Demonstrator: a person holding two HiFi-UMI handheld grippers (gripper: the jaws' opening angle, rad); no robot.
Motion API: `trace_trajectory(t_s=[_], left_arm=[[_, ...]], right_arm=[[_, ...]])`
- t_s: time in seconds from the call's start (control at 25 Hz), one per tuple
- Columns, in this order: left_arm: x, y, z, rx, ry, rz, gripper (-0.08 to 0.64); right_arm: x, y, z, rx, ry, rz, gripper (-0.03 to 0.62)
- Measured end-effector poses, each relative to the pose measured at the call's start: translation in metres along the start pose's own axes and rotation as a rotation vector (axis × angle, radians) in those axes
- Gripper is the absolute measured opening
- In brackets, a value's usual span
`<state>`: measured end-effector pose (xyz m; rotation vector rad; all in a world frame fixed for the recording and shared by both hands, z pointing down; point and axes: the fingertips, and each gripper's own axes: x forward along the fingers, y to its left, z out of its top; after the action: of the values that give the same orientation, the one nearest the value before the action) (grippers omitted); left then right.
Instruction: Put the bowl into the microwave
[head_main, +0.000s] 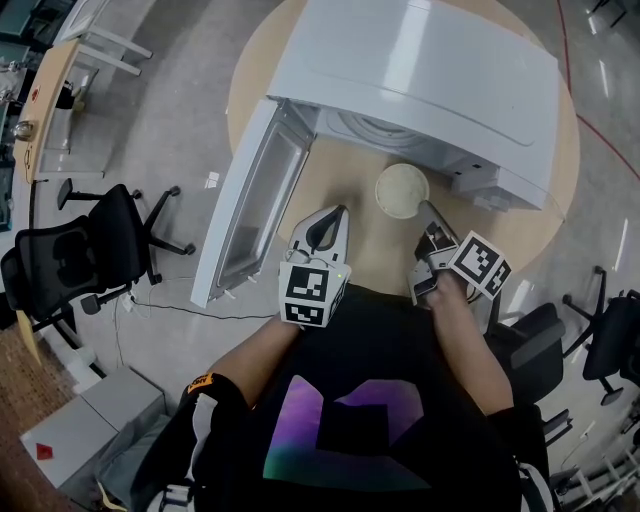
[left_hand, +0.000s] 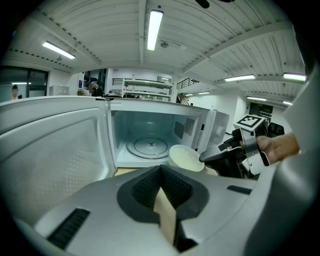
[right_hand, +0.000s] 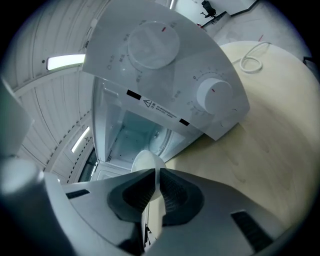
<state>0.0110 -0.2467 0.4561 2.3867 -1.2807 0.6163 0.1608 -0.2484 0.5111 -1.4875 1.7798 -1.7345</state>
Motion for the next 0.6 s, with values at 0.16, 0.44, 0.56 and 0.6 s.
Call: trace_trajectory(t_s=[0.16, 0.44, 0.56, 0.6], left_arm=[[0.0, 0.007, 0.003, -0.005, -0.009, 0.004, 0.046], [0.004, 0.024, 0.007, -0.01, -0.012, 0.009, 0.046], [0.009, 0.034, 0.009, -0.011, -0.008, 0.011, 0.046], [0.011, 0.037, 0.009, -0.011, -0.007, 0.01, 0.046]], right_arm=[[0.012, 0.012, 0.006, -0.001, -0.014, 0.009, 0.043], [0.037, 0.026, 0.013, 0.01, -0.033, 0.011, 0.043], [0.05, 0.03, 0.016, 0.016, -0.043, 0.007, 0.043], [0.053, 0.031, 0.017, 0.019, -0.047, 0.005, 0.043]])
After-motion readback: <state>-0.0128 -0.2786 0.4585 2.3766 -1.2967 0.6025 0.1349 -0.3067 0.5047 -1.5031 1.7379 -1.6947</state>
